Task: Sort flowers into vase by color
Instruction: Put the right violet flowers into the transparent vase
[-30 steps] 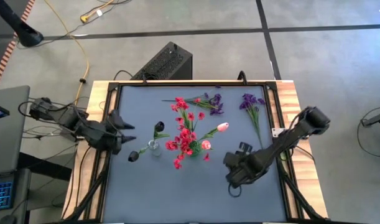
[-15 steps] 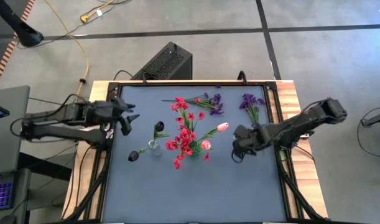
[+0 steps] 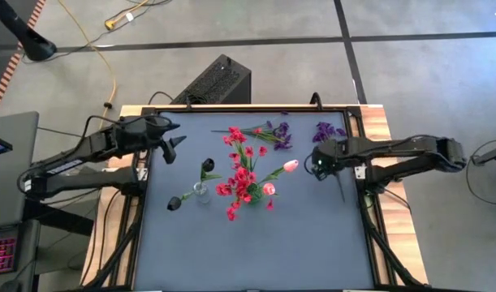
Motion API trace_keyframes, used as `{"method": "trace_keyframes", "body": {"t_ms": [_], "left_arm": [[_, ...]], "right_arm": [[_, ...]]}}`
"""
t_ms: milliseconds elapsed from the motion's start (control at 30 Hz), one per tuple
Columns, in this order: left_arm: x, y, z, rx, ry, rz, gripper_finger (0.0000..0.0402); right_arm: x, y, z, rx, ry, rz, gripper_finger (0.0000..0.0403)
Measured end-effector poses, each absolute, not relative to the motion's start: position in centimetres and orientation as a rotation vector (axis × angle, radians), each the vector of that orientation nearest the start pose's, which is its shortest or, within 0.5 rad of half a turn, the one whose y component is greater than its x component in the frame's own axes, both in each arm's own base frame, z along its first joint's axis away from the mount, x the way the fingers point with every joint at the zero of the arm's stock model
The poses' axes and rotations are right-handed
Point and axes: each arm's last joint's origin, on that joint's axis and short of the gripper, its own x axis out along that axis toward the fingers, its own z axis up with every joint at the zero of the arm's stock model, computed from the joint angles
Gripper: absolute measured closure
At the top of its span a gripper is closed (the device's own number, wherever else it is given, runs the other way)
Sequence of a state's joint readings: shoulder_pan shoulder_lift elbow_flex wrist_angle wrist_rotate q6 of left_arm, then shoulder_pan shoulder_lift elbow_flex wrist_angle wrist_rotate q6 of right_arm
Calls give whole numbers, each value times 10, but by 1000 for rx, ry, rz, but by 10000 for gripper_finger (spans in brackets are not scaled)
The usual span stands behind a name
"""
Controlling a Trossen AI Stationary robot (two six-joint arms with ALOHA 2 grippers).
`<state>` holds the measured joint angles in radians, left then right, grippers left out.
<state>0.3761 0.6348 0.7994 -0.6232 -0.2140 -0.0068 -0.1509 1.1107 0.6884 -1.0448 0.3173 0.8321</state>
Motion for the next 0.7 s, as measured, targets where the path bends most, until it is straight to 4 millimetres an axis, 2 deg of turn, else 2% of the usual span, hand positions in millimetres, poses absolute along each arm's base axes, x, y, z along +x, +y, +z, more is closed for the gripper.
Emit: {"method": "trace_keyframes", "body": {"t_ms": [200, 500, 700], "left_arm": [[115, 55, 310, -56, 468, 579, 190], [117, 55, 305, -63, 466, 551, 190], [117, 55, 306, -60, 465, 550, 190]], "right_arm": [[140, -55, 182, 578, 1307, -1059, 248], [134, -77, 171, 652, 1274, -1039, 248], [126, -84, 160, 713, 1255, -1078, 248]]}}
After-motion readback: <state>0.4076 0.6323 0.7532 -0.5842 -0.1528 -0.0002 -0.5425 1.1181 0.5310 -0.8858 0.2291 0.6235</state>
